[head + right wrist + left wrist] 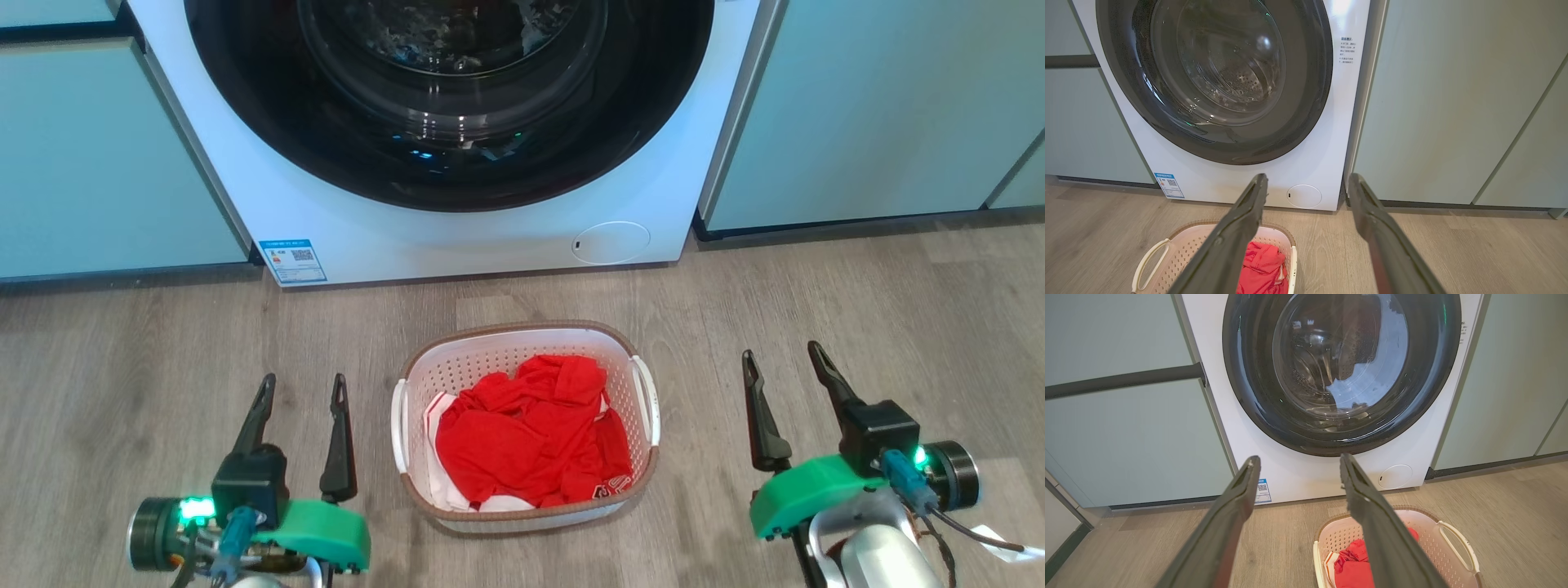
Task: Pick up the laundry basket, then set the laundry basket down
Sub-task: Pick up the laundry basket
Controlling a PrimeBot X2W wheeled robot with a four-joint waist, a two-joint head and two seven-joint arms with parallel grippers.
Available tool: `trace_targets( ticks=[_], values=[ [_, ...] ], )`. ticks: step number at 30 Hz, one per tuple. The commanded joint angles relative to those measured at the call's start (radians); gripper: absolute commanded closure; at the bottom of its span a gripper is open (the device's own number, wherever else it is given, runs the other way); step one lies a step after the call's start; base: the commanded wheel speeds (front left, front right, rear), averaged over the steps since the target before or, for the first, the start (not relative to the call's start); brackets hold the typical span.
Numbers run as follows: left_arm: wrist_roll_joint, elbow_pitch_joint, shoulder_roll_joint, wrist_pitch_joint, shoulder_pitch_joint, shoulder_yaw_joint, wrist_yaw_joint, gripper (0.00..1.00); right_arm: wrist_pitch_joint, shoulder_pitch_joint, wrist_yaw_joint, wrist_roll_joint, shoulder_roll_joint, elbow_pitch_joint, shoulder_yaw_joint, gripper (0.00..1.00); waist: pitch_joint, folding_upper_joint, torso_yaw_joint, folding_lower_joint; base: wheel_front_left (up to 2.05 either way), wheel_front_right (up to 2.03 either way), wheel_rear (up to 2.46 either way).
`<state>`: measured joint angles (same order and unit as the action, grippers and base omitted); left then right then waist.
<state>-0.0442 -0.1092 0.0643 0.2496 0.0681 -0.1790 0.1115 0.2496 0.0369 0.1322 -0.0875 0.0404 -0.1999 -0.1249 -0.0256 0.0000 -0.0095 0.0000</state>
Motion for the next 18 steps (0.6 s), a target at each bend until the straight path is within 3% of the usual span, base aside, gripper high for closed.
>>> trace_targets(
  ticks=[1,18],
  values=[
    [0.012,0.031,0.001,0.012,-0.020,0.039,-0.003,0.00,0.012,0.046,-0.002,0.001,0.010,0.034,-0.018,0.00,-0.001,0.0000,0.000,0.0000,0.00,0.00,0.00],
    [0.006,0.032,-0.006,0.012,-0.053,0.047,-0.013,0.00,0.012,0.073,-0.002,-0.004,0.010,0.035,-0.009,0.00,-0.067,0.0000,0.000,0.0000,0.00,0.00,0.00]
  ],
)
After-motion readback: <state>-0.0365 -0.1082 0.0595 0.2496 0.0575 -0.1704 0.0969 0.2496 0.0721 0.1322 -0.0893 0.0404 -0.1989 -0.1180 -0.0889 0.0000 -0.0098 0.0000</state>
